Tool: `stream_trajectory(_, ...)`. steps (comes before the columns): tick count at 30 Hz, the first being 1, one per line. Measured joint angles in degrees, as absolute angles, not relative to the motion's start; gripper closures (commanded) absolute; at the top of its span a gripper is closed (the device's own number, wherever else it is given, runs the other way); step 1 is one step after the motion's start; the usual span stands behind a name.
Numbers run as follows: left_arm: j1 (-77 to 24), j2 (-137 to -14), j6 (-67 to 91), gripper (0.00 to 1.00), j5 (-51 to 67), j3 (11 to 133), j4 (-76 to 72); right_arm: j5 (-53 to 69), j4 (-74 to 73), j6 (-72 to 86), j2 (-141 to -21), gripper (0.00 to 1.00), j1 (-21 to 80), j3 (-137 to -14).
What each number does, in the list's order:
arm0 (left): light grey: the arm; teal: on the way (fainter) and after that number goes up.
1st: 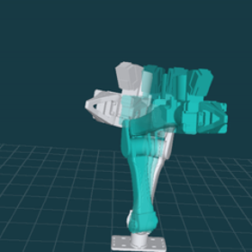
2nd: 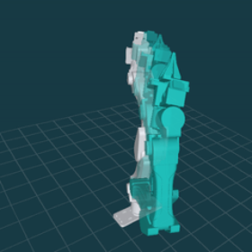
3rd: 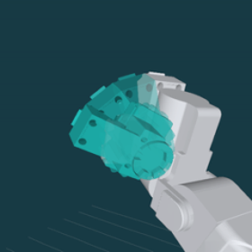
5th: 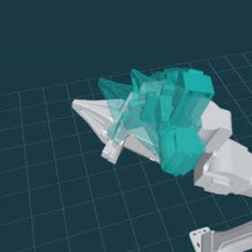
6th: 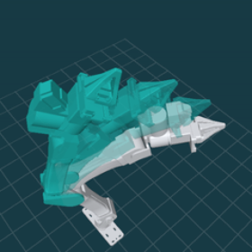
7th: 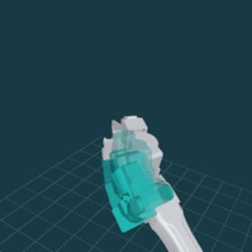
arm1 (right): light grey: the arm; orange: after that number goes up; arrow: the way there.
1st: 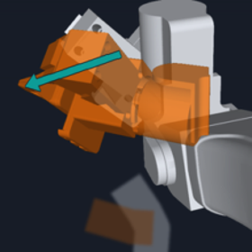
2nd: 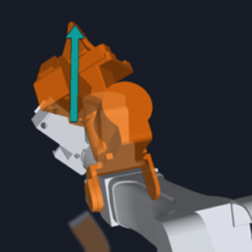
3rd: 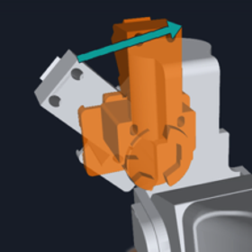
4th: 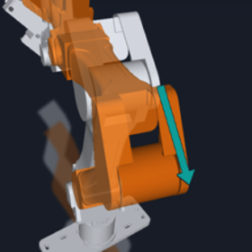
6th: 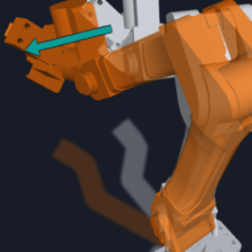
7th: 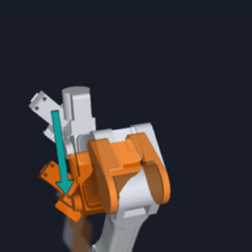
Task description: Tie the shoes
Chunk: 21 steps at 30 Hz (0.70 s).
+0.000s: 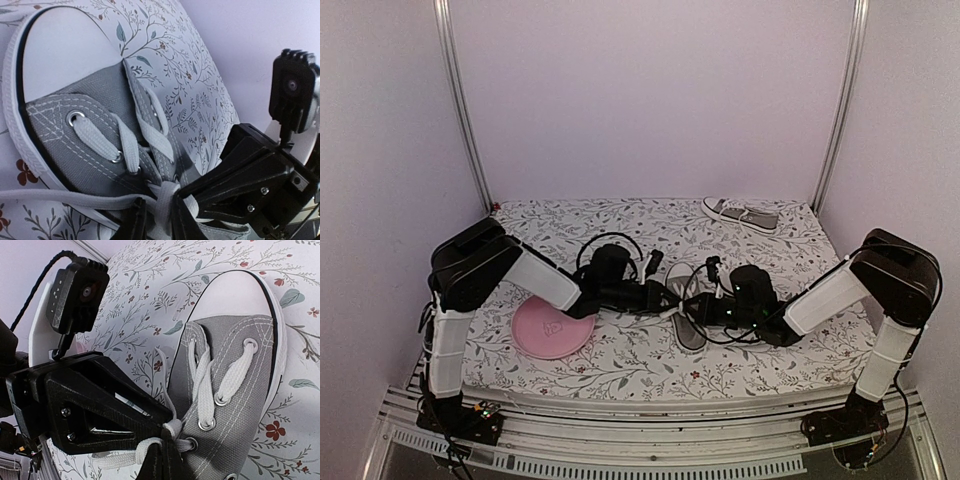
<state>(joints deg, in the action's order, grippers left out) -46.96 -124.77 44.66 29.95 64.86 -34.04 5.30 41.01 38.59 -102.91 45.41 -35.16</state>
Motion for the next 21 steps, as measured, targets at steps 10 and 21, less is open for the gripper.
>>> stream_trajectory(10,-46.96,-124.77,46.35,0.75,29.32,63.90,-36.18,5.72,41.25,38.61,-102.91,0.98,45.30,-35.16)
stream_trajectory(21,-46.94,-124.77,47.20,0.69,28.69,63.00,-37.65,6.02,41.80,38.61,-102.91,0.98,45.25,-35.05)
